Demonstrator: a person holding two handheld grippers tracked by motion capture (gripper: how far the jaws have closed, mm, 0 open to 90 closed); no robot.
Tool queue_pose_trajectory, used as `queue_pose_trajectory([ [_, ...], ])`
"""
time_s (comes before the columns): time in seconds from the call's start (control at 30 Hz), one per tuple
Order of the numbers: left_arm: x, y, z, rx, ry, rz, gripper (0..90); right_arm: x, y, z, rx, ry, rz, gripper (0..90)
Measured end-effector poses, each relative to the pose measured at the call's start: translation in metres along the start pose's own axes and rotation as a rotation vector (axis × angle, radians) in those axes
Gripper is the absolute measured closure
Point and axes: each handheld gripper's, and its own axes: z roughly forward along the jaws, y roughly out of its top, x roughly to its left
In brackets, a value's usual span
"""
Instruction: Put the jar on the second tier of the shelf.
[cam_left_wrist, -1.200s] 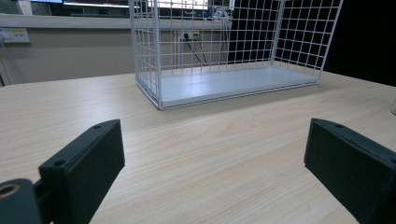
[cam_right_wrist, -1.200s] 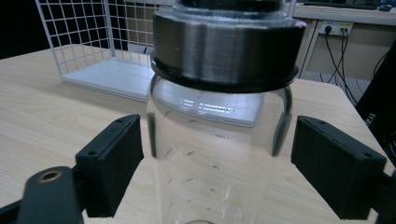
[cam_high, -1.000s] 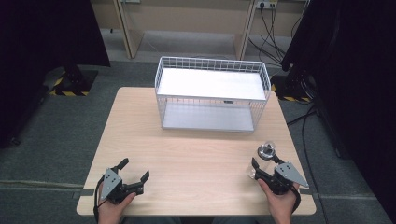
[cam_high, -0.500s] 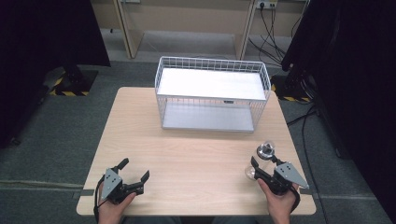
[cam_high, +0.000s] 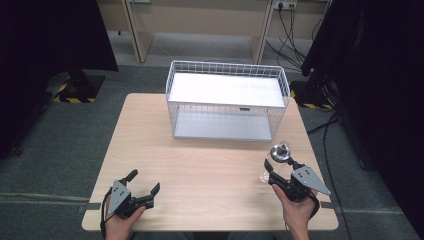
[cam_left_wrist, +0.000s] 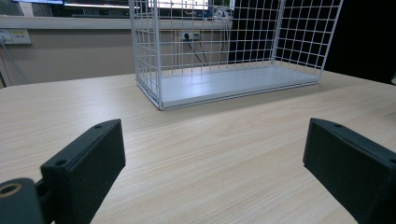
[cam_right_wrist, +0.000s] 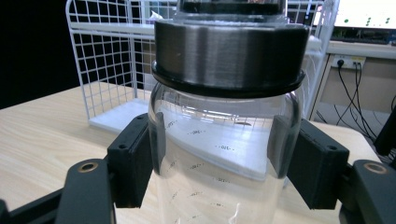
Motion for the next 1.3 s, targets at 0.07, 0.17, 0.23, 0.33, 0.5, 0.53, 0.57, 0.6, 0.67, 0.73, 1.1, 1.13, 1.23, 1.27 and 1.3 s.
queue_pose_trajectory([
  [0.07,0.0,0.0,0.0,0.002,0.001,-0.001,5.1,0.001,0.007,0.004,-0.012,0.01,0.006,31.8],
  [0.17,0.0,0.0,0.0,0.001,0.001,0.0,5.2,0.003,0.014,0.008,-0.021,0.013,0.001,31.8],
  [0.23,0.0,0.0,0.0,0.0,0.002,-0.001,5.2,0.004,0.018,0.01,-0.025,0.019,0.004,31.8],
  [0.33,0.0,0.0,0.0,0.0,0.001,0.0,5.2,0.004,0.022,0.013,-0.031,0.023,0.006,31.8],
  [0.5,0.0,0.0,0.0,0.001,0.0,-0.001,5.2,0.006,0.031,0.021,-0.047,0.026,0.009,31.8],
  [0.53,0.0,0.0,0.0,0.001,0.0,0.0,5.2,0.007,0.033,0.022,-0.051,0.027,0.011,31.8],
  [0.57,0.0,0.0,0.0,0.001,0.0,0.0,5.3,0.008,0.034,0.024,-0.054,0.029,0.013,31.8],
  [0.6,0.0,0.0,0.0,0.001,0.0,0.001,5.2,0.008,0.036,0.026,-0.056,0.03,0.012,31.8],
  [0.67,0.0,0.0,0.0,0.001,0.0,0.001,5.2,0.01,0.04,0.029,-0.061,0.034,0.009,31.8],
  [0.73,0.0,0.0,0.0,0.001,-0.001,0.001,5.3,0.012,0.044,0.033,-0.065,0.039,0.006,31.8],
  [1.1,0.0,0.0,0.0,0.002,-0.003,0.005,5.3,0.018,0.069,0.053,-0.098,0.05,0.0,31.8],
  [1.13,0.0,0.0,0.0,0.002,-0.004,0.005,5.3,0.018,0.072,0.055,-0.1,0.05,-0.002,31.8],
  [1.23,-0.001,0.0,0.0,0.002,-0.004,0.005,5.3,0.018,0.077,0.06,-0.103,0.053,0.002,31.8],
  [1.27,-0.001,0.0,0.0,0.002,-0.004,0.005,5.2,0.018,0.08,0.063,-0.106,0.05,0.006,31.8],
  [1.3,-0.001,0.0,0.0,0.002,-0.004,0.006,5.3,0.018,0.081,0.065,-0.108,0.047,0.006,31.8],
])
